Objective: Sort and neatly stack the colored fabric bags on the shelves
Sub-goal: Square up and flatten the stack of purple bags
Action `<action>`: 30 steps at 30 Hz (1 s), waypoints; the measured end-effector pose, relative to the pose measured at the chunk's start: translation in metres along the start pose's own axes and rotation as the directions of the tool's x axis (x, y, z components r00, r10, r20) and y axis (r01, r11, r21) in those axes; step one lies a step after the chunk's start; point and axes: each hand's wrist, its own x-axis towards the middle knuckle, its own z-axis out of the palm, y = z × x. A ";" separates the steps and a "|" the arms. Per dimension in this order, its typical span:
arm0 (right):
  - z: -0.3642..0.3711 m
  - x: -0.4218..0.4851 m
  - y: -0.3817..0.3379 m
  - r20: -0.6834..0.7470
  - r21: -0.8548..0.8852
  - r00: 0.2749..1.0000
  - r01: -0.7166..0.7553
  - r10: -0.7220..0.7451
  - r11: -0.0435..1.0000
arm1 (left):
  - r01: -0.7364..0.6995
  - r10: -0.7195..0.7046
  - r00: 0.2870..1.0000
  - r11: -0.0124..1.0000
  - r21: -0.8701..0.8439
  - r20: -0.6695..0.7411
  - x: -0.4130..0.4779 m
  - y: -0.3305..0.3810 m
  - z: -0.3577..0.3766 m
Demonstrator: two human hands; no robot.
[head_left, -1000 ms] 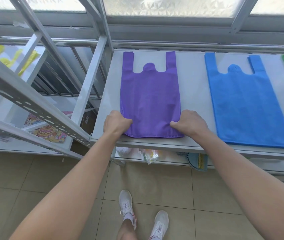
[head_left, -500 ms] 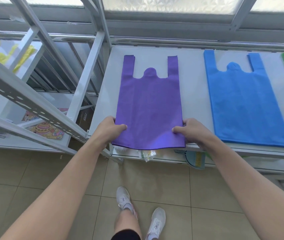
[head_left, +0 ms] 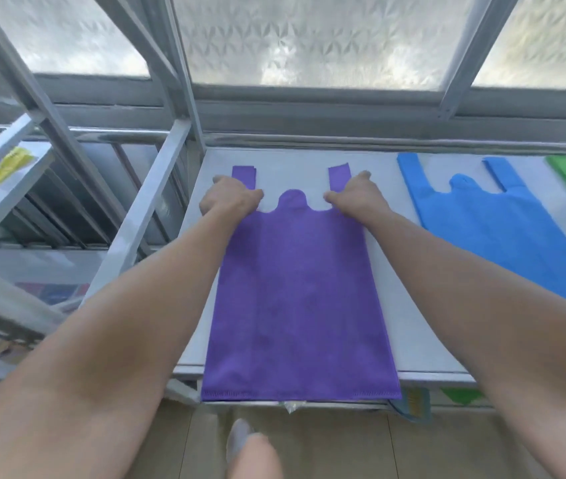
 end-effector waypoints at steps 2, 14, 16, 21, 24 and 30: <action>0.007 0.011 -0.003 -0.021 -0.126 1.000 0.016 -0.019 0.992 | -0.069 0.073 0.997 0.989 0.133 -0.028 0.009 0.008 0.007; 0.017 -0.001 0.003 -0.086 -0.280 0.994 0.038 -0.064 0.959 | -0.143 0.149 0.988 0.977 0.159 -0.031 0.005 0.009 0.011; 0.008 -0.011 0.008 -0.065 -0.155 0.997 0.036 -0.047 0.987 | -0.035 0.035 0.999 0.998 -0.054 0.009 -0.005 0.005 0.003; -0.025 -0.060 0.040 0.094 0.062 0.994 -0.054 0.048 0.997 | 0.194 -0.100 0.968 0.880 -0.433 0.231 -0.045 -0.051 -0.012; -0.031 -0.100 0.065 0.217 0.206 0.970 -0.158 0.113 0.966 | 0.246 -0.098 0.949 0.823 -0.512 0.299 -0.092 -0.092 -0.012; -0.031 -0.177 0.101 0.388 0.204 0.917 -0.181 0.091 0.962 | 0.251 -0.083 0.941 0.821 -0.513 0.328 -0.183 -0.134 -0.019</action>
